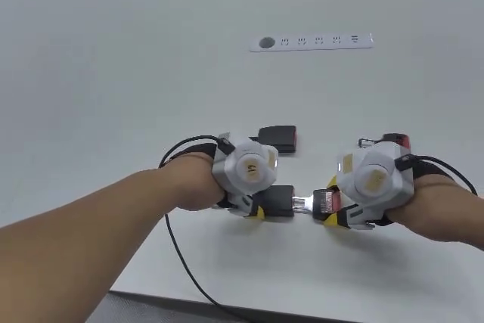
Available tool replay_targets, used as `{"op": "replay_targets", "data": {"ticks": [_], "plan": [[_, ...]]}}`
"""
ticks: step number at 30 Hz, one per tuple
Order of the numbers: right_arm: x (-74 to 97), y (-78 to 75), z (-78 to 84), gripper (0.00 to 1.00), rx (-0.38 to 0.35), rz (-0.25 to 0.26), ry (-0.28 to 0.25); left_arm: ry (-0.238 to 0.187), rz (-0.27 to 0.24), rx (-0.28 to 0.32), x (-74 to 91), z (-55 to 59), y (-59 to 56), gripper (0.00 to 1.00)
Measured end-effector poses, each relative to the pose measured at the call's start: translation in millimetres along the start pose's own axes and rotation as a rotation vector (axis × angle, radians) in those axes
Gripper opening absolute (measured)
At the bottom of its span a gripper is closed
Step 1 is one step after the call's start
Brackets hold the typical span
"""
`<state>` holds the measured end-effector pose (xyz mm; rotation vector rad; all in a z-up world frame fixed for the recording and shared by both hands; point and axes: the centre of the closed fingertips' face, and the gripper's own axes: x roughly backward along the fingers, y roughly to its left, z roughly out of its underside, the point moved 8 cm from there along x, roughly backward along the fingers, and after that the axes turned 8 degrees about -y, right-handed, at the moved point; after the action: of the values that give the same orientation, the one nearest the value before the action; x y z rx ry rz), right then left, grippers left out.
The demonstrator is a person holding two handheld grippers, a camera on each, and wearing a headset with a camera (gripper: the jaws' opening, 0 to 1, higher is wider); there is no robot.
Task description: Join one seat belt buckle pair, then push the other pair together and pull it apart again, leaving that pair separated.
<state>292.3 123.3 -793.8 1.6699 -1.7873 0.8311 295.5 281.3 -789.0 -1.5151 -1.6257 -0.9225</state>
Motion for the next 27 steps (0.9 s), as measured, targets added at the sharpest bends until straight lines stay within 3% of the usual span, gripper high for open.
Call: {"op": "replay_targets", "data": {"ticks": [8,14,27], "plan": [[-3.5,-0.9,-3.2,0.33,-0.003,-0.004,-0.008,-0.016,0.005,-0.013,0.9,1.2,0.2,0.32],[-4.8,-2.1,-6.5,0.32,-0.015,-0.006,-0.008,0.0,0.022,-0.023,-0.6,-0.8,1.7,0.31],[-13.0,-2.0,-16.5,0.32,-0.02,-0.008,-0.001,-0.011,0.019,-0.008,-0.6,0.1,1.9,0.31]]}}
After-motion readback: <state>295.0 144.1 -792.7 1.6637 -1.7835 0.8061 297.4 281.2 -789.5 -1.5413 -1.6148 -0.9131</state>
